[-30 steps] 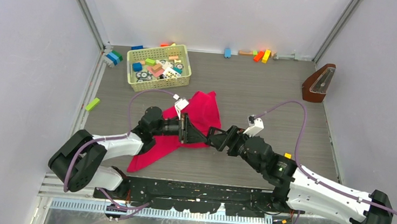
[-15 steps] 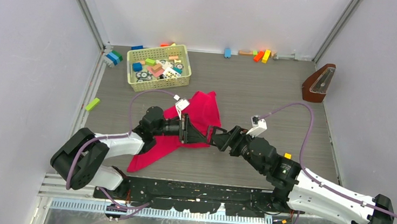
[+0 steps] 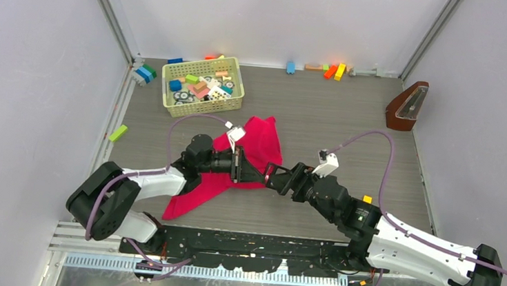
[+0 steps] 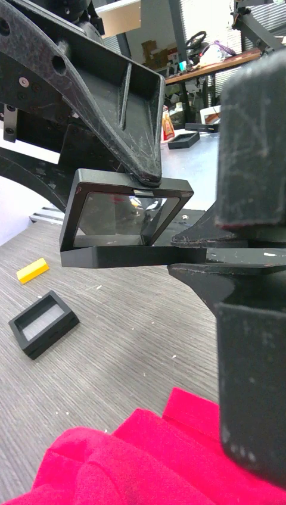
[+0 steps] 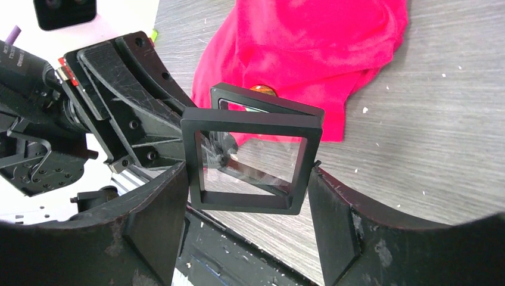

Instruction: Remove the brooch from the garment

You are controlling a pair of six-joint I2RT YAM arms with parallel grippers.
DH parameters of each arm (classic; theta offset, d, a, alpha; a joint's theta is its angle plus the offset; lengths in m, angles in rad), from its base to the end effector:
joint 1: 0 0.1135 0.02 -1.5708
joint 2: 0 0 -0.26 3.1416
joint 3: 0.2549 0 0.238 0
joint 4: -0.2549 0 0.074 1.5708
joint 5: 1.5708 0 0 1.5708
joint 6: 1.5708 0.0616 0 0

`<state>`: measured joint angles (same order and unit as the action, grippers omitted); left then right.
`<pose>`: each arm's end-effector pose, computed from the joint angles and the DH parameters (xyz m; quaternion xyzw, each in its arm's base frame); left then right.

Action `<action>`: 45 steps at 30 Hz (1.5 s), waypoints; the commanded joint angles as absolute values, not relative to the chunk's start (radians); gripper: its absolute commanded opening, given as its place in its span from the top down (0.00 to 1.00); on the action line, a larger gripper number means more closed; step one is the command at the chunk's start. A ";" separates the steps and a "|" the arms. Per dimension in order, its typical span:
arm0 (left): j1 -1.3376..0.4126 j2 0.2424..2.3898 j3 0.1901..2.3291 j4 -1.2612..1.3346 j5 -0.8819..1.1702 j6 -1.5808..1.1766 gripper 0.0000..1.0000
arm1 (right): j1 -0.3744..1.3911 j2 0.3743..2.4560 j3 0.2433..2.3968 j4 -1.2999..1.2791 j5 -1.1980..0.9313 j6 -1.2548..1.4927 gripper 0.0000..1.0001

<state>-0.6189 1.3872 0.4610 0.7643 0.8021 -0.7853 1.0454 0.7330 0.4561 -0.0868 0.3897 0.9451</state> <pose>0.1976 -0.1951 0.2023 0.1937 0.7201 -0.6122 0.2631 0.1141 0.1502 0.2356 0.0693 0.8122 0.3804 0.4368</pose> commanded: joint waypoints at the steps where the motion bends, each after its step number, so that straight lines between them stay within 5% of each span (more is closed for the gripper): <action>1: -0.620 1.331 0.487 0.693 0.774 -0.708 1.00 | 1.042 0.718 0.506 -0.209 0.554 1.008 0.27; 5: -0.621 1.296 0.485 0.637 0.739 -0.674 1.00 | 1.042 0.698 0.503 -0.290 0.590 1.045 0.15; 10: -0.621 1.281 0.488 0.603 0.718 -0.652 1.00 | 1.042 0.672 0.502 -0.339 0.594 1.054 0.14; 22: -0.620 1.286 0.502 0.554 0.694 -0.631 1.00 | 1.041 0.670 0.534 -0.365 0.560 1.030 0.57; 31: -0.620 1.298 0.520 0.497 0.665 -0.610 1.00 | 1.042 0.701 0.537 -0.257 0.418 0.937 0.47; 45: -0.620 1.295 0.520 0.483 0.656 -0.608 1.00 | 1.041 0.760 0.512 -0.237 0.380 0.974 0.57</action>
